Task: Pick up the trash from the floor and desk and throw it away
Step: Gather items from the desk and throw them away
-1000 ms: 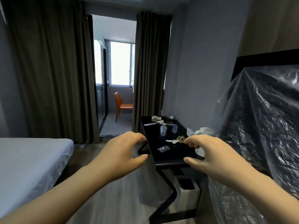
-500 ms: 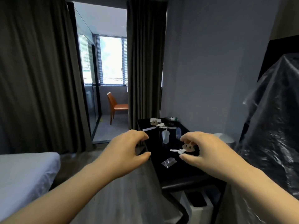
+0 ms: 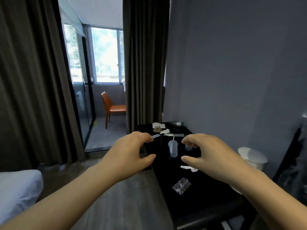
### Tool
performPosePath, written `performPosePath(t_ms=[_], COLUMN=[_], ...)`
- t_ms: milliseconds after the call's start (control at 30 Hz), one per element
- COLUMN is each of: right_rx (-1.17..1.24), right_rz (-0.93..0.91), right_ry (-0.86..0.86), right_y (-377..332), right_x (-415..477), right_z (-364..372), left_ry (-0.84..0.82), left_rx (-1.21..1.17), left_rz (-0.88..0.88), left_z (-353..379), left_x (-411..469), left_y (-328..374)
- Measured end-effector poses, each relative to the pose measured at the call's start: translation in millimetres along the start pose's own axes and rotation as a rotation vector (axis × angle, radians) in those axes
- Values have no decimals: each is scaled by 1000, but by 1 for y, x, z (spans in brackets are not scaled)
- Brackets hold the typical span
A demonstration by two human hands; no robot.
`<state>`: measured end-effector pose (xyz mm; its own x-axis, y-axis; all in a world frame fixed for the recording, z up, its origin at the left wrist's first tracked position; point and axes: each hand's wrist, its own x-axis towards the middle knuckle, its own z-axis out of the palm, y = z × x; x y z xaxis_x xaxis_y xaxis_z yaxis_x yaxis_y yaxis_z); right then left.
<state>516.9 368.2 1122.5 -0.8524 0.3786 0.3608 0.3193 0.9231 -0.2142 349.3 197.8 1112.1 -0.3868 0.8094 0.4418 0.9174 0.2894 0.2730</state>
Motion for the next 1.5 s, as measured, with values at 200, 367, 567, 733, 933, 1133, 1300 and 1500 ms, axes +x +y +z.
performPosePath(t_ms=[200,367,567,733,933,1133,1300,1500], right_rx=[32,61,86,144,221,283,364,357], right_rz=[130,287,456,595,742,921,1090,1309], right_ry=[-20,-35,-84,-109,-129,-125,-152,-105], right_y=[8,19,54,103,168,215,238,242], right_x=[67,99,123,145,174,192,199,213], right_z=[58,101,148,192,232,265,296,336], left_ry=[-62,-160,-301,-405,-521,-651,-753,-857], left_rx=[-68,-118,-206,-249,-272,-319,-370,-370], left_rz=[43,96,116,139,109,46,59,217], left_z=[25,56,120,185,250,310,354,398], left_x=[54,101,153,201,261,308,342,389], left_y=[-85,-141,-183,-204,-226,-240,-253,-272])
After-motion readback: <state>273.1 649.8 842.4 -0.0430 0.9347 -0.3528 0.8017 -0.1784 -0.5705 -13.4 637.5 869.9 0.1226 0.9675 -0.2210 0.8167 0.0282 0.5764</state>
